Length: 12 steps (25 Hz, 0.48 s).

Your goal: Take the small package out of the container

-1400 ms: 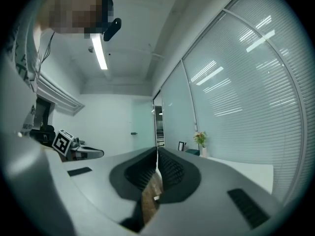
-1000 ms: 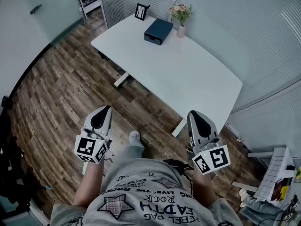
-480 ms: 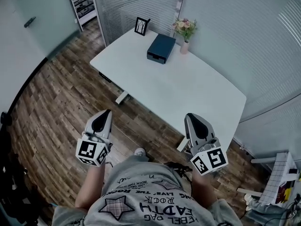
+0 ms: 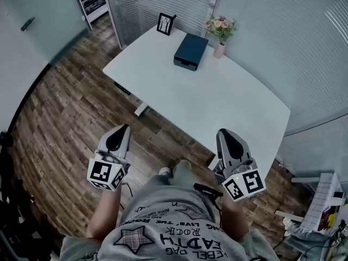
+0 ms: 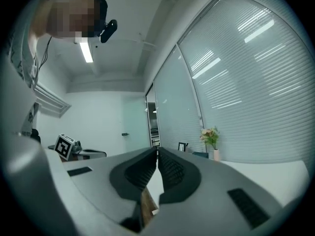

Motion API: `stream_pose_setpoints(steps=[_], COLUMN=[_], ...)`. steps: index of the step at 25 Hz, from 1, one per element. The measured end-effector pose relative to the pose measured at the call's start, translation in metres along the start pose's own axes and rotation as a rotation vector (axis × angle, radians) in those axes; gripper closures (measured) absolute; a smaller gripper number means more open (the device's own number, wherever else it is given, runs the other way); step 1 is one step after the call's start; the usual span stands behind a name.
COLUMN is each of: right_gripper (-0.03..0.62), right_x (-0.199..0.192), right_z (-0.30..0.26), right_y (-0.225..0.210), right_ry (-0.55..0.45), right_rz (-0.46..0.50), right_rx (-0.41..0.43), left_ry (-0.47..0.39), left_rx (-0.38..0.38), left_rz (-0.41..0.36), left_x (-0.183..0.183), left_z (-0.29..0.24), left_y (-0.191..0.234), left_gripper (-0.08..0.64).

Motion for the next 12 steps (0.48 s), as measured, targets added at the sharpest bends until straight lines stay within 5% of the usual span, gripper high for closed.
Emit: stream_pose_setpoints(steps=[12], right_gripper=[0.575], right_x=[-0.006], right_z=[-0.056], right_y=[-0.023], right_ry=[0.024], right_rz=[-0.015], right_rx=[0.02], left_ry=[0.022], left_rx=[0.019], left_rz=[0.035], left_x=[-0.015], left_z=[-0.036], left_y=[0.029], left_gripper=[0.549])
Point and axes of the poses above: the fingertips, and each gripper's own axes: z backward along the fingers, y to its left, x out of its top, the point moved 4 cm from there along z, backward along the fingers, and after that the axes turned 4 degrees about -z, right-handed, at the moved point
